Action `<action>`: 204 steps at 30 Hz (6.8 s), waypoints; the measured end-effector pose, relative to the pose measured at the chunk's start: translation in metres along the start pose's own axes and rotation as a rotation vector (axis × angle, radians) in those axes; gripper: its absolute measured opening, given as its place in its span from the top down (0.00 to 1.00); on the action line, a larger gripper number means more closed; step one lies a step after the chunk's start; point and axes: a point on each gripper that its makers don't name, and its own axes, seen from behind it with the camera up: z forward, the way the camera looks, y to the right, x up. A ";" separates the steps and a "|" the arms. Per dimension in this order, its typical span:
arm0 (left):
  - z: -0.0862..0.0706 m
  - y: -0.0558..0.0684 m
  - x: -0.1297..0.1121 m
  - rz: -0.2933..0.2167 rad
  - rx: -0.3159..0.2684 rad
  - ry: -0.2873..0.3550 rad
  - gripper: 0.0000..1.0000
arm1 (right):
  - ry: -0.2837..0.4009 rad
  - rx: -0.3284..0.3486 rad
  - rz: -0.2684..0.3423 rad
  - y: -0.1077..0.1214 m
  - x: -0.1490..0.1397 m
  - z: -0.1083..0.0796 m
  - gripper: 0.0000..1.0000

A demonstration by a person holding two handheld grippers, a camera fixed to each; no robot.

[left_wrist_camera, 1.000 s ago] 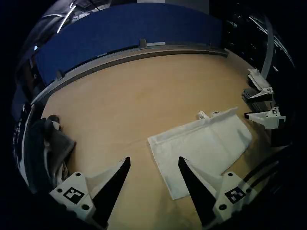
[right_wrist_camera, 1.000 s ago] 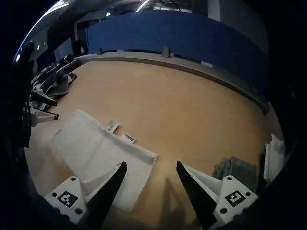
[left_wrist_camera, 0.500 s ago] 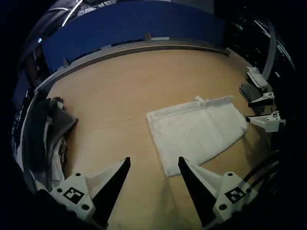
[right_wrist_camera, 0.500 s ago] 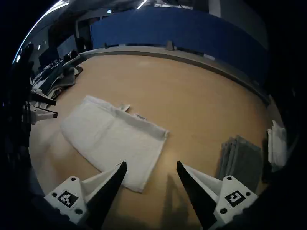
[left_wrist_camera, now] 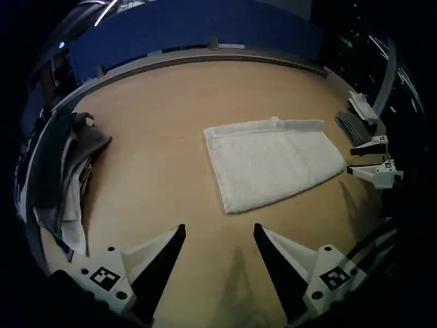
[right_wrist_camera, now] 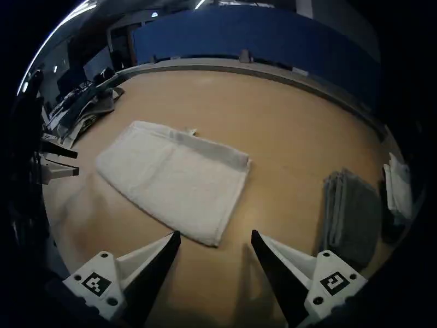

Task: Fold towel

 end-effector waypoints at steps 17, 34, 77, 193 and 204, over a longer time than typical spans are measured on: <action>-0.003 -0.003 0.000 0.001 0.009 0.003 0.08 | -0.051 0.046 -0.003 -0.007 -0.014 0.016 0.52; -0.002 -0.003 -0.003 -0.008 0.011 -0.005 0.07 | -0.047 0.048 0.012 -0.003 -0.012 0.016 0.98; -0.018 -0.025 -0.002 -0.066 0.018 0.032 0.07 | 0.118 0.152 -0.194 -0.073 0.128 0.009 0.99; -0.011 -0.037 -0.003 -0.151 0.044 0.054 0.07 | 0.079 0.230 -0.366 -0.163 0.119 0.122 0.00; -0.011 -0.036 0.000 -0.151 0.044 0.057 0.07 | 0.141 0.248 -0.329 -0.166 0.142 0.099 0.00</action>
